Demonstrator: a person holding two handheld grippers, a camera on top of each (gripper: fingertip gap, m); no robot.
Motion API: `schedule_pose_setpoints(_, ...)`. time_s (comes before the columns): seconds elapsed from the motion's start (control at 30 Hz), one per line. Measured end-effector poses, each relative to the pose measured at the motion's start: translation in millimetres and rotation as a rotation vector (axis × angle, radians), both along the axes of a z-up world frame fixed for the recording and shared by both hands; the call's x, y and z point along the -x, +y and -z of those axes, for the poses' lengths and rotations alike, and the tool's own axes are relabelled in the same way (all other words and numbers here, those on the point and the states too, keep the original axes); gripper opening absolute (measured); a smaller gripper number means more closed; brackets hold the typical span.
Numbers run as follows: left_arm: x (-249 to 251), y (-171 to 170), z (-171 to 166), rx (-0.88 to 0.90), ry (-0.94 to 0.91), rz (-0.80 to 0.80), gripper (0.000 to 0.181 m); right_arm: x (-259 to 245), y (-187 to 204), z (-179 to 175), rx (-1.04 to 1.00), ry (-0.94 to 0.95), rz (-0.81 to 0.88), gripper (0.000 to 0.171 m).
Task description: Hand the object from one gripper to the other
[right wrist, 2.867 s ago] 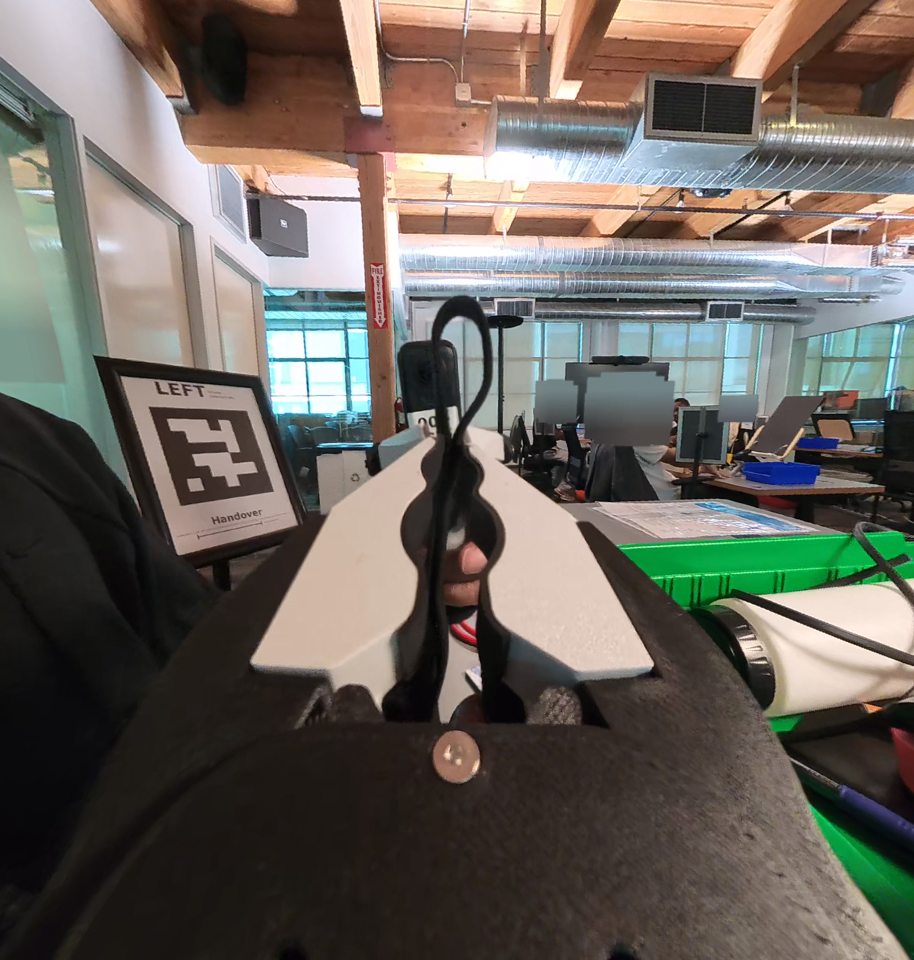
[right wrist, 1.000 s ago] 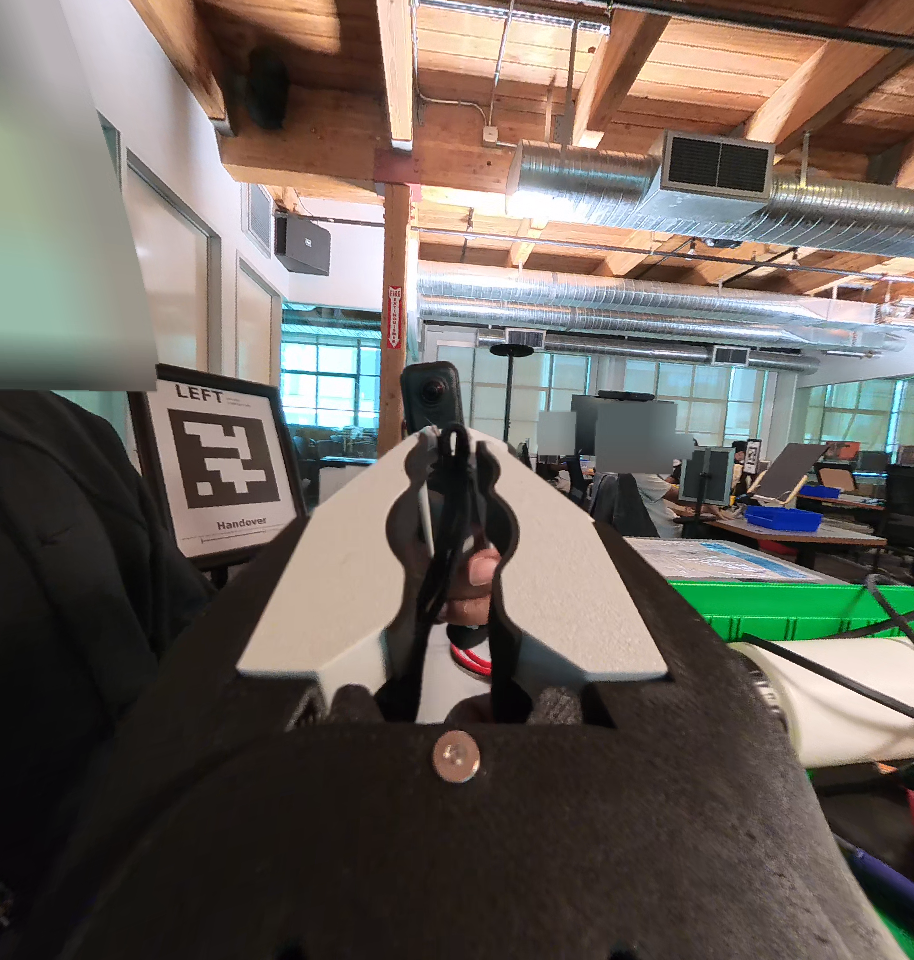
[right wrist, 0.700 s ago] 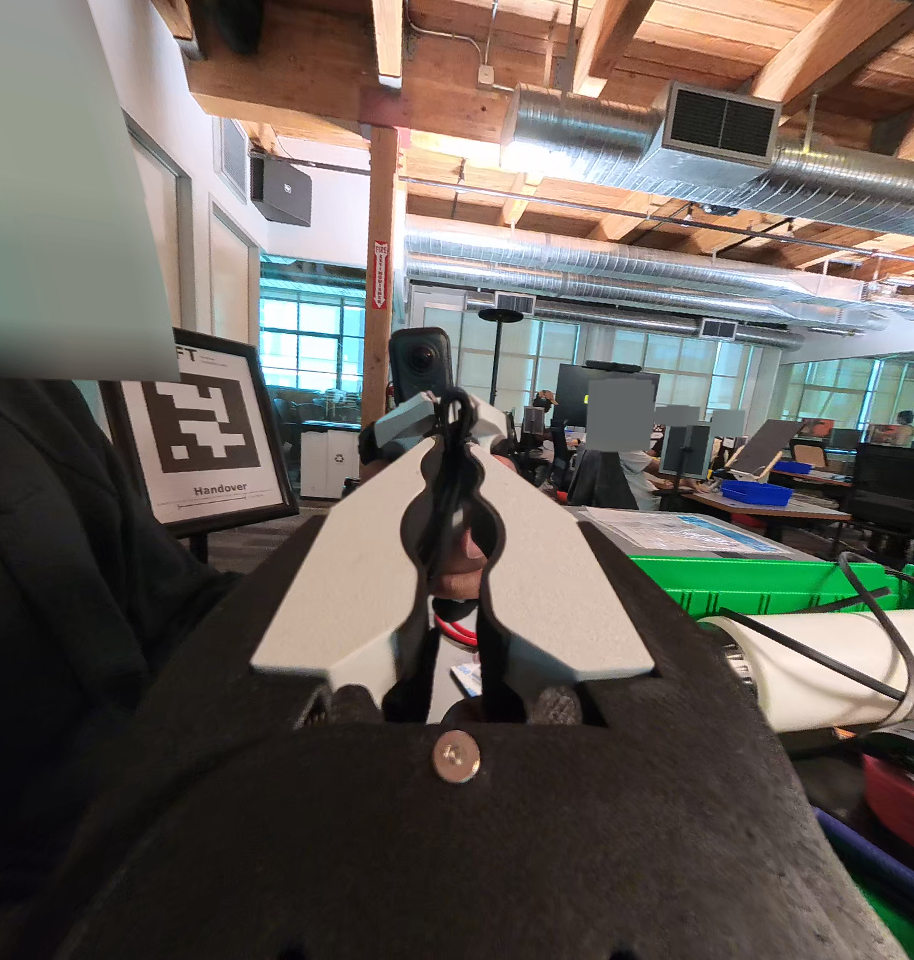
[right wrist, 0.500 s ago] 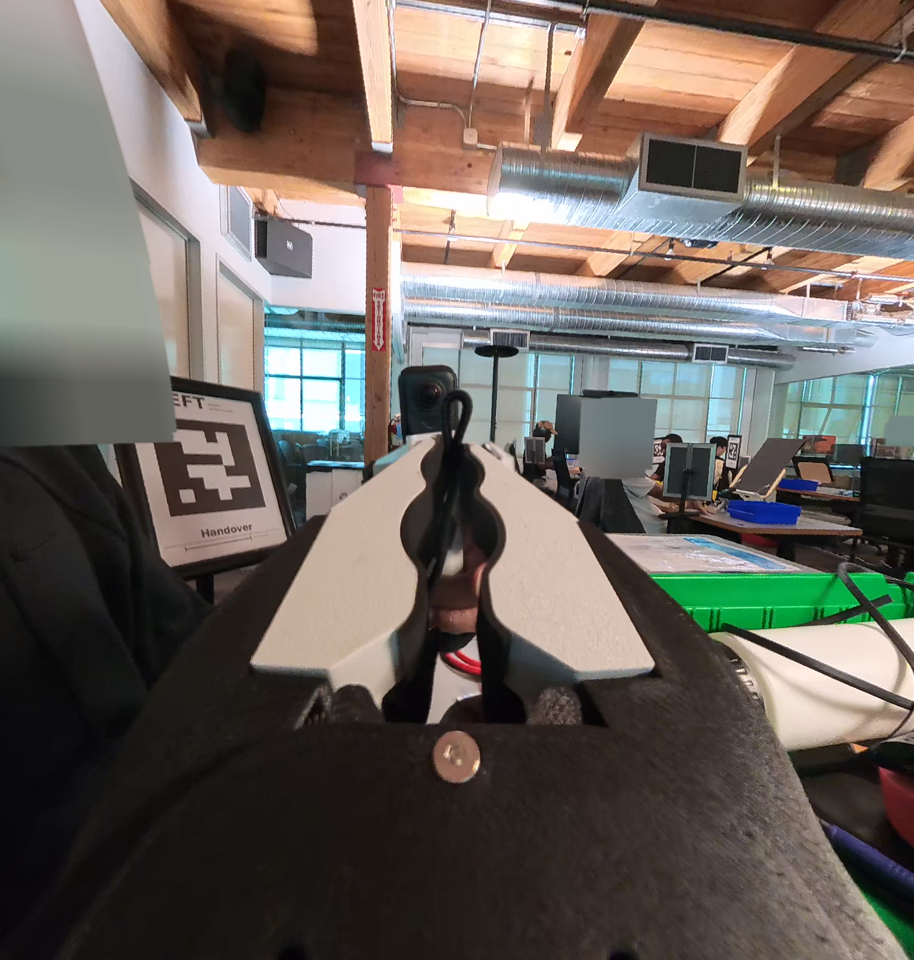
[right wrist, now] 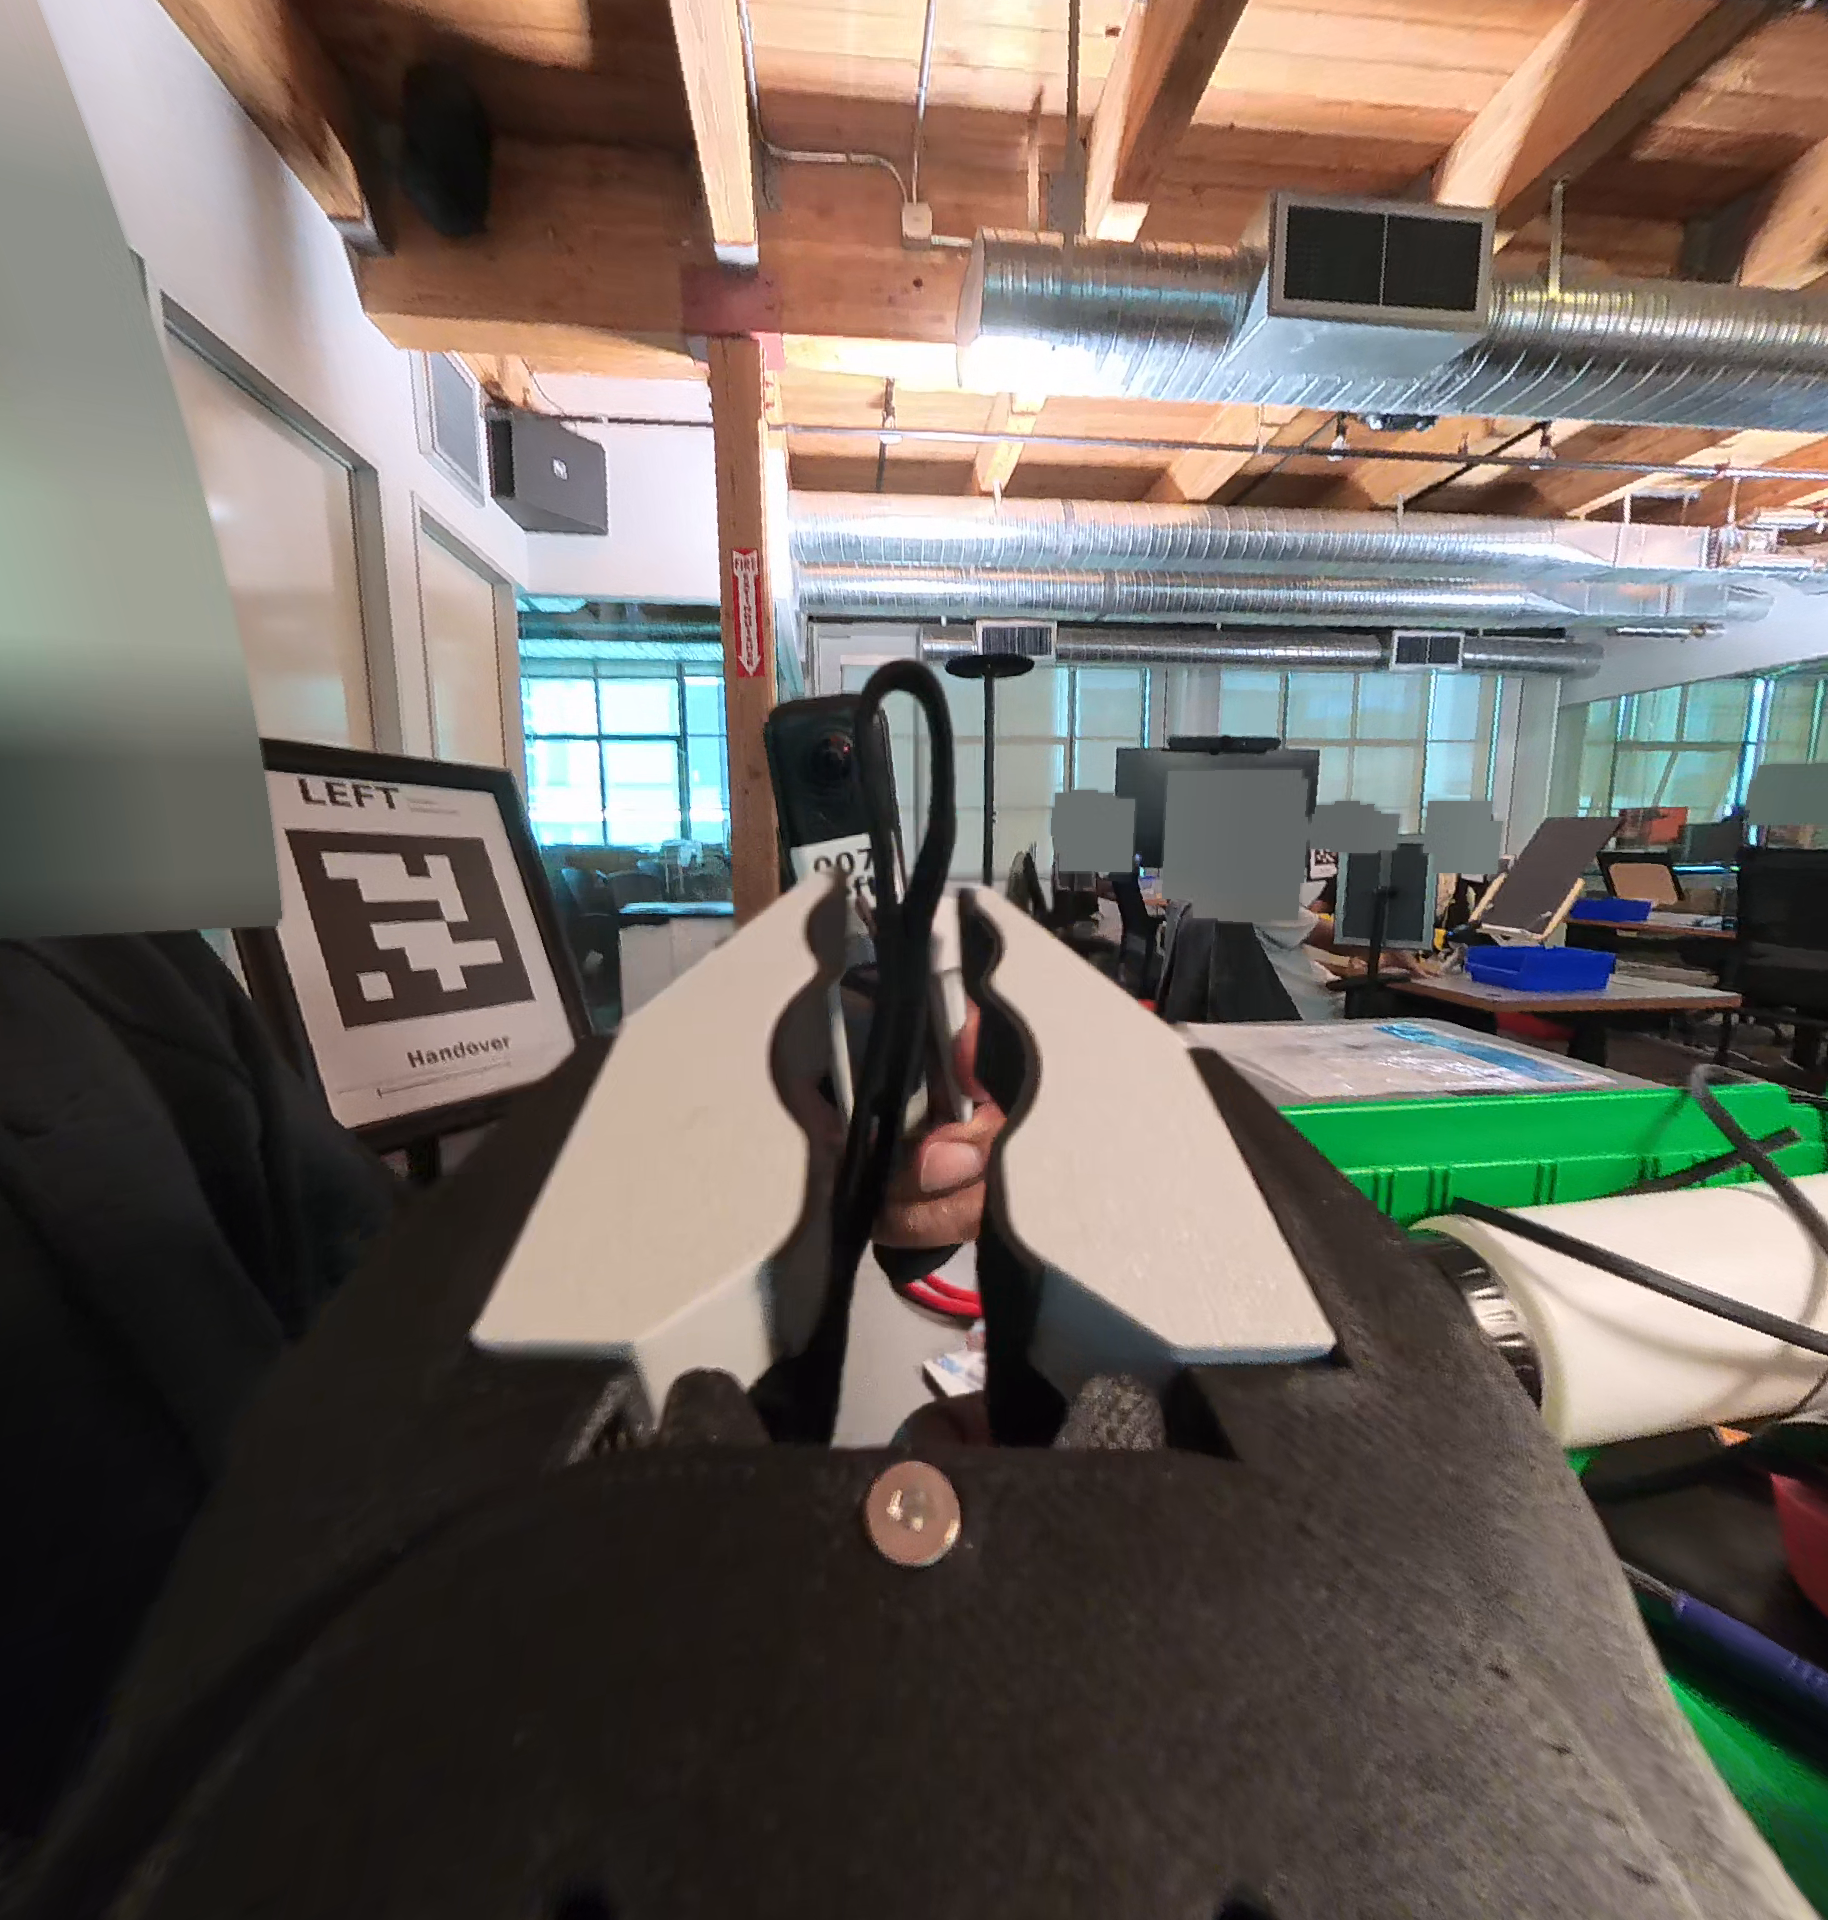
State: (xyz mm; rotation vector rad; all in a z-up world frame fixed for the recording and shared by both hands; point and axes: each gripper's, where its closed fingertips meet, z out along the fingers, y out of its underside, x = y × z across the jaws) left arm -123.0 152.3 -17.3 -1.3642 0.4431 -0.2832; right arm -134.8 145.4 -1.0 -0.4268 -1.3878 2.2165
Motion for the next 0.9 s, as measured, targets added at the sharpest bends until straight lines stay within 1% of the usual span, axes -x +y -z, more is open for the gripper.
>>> schedule_pose_setpoints(0.03, 0.1, 0.0, 0.4, 0.002, 0.001, 0.0, 0.007, 1.7, -0.6, 2.3, -0.02, 0.002, 0.018, 0.011)
schedule_pose_setpoints(0.07, 0.5, 0.9, 1.8, 0.01, 0.002, -0.004, 0.007, 3.5, 0.3, 3.1, -0.032, 0.006, 0.041, 0.009)
schedule_pose_setpoints(0.13, 4.6, 3.7, 2.9, 0.022, -0.012, -0.027, 0.01, 5.0, 2.8, 2.8, -0.036, 0.012, 0.065, 0.007)
schedule_pose_setpoints(0.23, 7.8, 2.8, -1.4, 0.01, -0.045, -0.032, 0.024, 3.2, 5.4, -0.6, -0.004, 0.013, 0.05, 0.007)
schedule_pose_setpoints(0.27, 8.7, 1.8, -2.8, 0.006, -0.056, -0.029, 0.025, 2.6, 6.0, -1.6, 0.005, 0.013, 0.044, 0.007)
schedule_pose_setpoints(0.4, 5.9, 1.1, 0.6, 0.031, -0.064, -0.002, 0.024, -1.3, 4.7, -3.6, 0.025, 0.016, 0.006, 0.007)
schedule_pose_setpoints(0.43, 3.6, 2.3, 3.3, 0.041, -0.05, 0.001, 0.021, -2.1, 3.5, -3.5, 0.025, 0.016, -0.003, 0.007)
schedule_pose_setpoints(0.5, -0.7, 3.9, 7.2, 0.048, -0.017, 0.007, 0.008, -2.0, 2.0, -2.4, 0.02, 0.012, -0.008, 0.01)
schedule_pose_setpoints(0.6, 4.1, 5.2, 4.5, 0.034, -0.025, -0.018, 0.007, 1.1, 1.3, -0.2, 0.022, -0.016, -0.014, 0.027)
schedule_pose_setpoints(0.67, 8.7, 2.7, -0.1, 0.017, -0.049, -0.024, 0.007, 4.2, 0.1, 2.6, 0.011, -0.037, -0.01, 0.031)
schedule_pose_setpoints(0.7, 9.8, 0.9, -3.1, 0.003, -0.058, -0.023, 0.007, 5.3, -0.6, 4.2, 0.001, -0.042, -0.004, 0.03)
schedule_pose_setpoints(0.8, 11.9, -2.1, -9.6, -0.032, -0.076, -0.024, 0.007, 11.6, -1.2, 10.4, -0.038, -0.062, 0.035, 0.02)
schedule_pose_setpoints(0.87, 14.0, -2.4, -11.7, -0.042, -0.085, -0.033, 0.006, 12.1, -3.0, 13.2, -0.053, -0.072, 0.029, 0.008)
schedule_pose_setpoints(0.9, 14.7, -2.5, -12.3, -0.044, -0.088, -0.035, 0.006, 13.1, -3.0, 14.1, -0.06, -0.074, 0.036, 0.007)
